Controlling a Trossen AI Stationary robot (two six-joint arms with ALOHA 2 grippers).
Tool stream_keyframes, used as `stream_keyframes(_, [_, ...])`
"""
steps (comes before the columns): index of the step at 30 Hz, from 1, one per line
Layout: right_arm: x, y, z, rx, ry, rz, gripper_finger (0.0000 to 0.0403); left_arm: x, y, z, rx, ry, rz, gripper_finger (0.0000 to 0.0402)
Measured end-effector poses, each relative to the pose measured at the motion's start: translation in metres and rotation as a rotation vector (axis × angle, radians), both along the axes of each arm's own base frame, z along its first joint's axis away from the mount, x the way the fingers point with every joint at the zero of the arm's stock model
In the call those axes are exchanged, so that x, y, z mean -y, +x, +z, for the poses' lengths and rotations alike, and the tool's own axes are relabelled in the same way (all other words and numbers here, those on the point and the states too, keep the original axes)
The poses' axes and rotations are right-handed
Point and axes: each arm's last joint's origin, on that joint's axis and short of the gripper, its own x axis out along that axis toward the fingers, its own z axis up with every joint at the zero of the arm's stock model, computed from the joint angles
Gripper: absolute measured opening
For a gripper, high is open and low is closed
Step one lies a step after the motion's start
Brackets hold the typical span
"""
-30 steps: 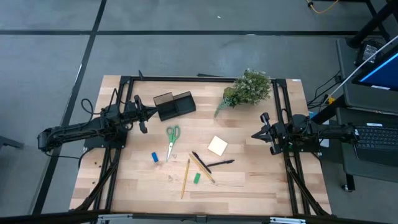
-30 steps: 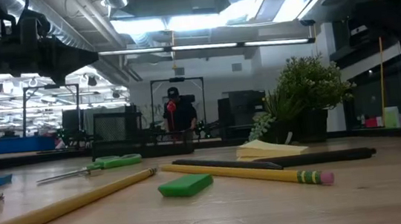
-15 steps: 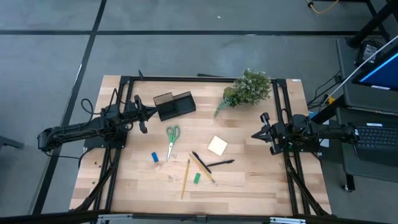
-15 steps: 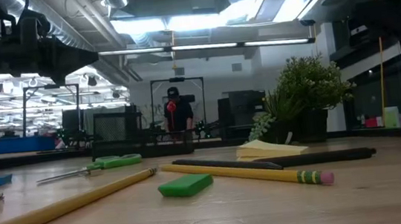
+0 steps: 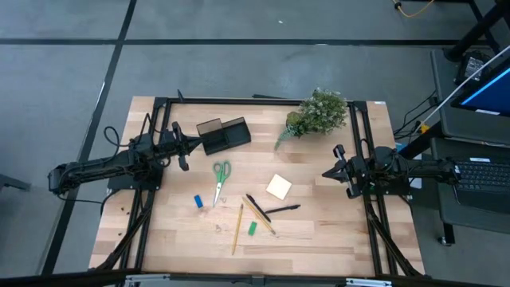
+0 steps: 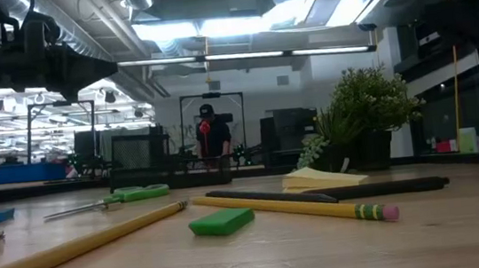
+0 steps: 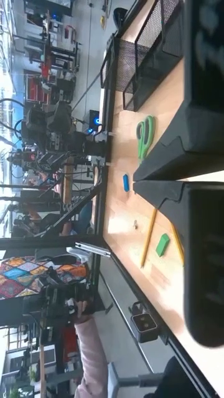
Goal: Pick and place office supplies into organizer
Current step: Put the green scissors into the desk organizer
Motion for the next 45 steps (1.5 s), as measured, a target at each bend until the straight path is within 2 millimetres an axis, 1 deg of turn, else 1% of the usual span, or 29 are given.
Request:
stream_keyframes(4, [0.0,0.0,0.0,0.001,-0.002,-0.001,0.001,0.0,0.0,0.0,0.0,0.0,0.005,0.001])
stream_keyframes(13, [0.0,0.0,0.0,0.001,-0.002,-0.001,0.001,-0.002,-0.001,0.0,-0.025,0.061,0.068,0.0009])
stream_keyframes(25, [0.0,0.0,0.0,0.001,0.004,-0.013,0.001,-0.002,-0.001,0.0,-0.012,0.03,0.065,0.0008])
stream_keyframes(28, [0.002,0.001,0.0,-0.015,0.078,-0.082,0.001,0.0,0.0,0.008,-0.005,0.074,0.0,0.0003])
stream_keyframes(31, [0.003,0.001,0.0,-0.022,0.083,-0.096,0.0005,0.003,0.0,0.02,0.014,0.11,-0.076,0.0002])
stream_keyframes(35, [0.005,0.002,0.012,-0.014,0.079,-0.155,0.0004,0.003,0.0,0.029,-0.068,0.085,-0.102,0.0002])
stream_keyframes(39, [0.005,0.006,0.021,-0.063,0.084,-0.17,0.0003,0.004,0.001,0.031,-0.138,0.069,-0.148,0.0002])
stream_keyframes(43, [0.005,0.015,0.027,-0.14,0.097,-0.186,0.0002,0.007,0.002,0.031,-0.141,0.1,-0.266,0.0002])
stream_keyframes(45, [0.005,0.02,0.032,-0.16,0.086,-0.187,0.0002,0.008,0.002,0.031,-0.141,0.108,-0.288,0.0002])
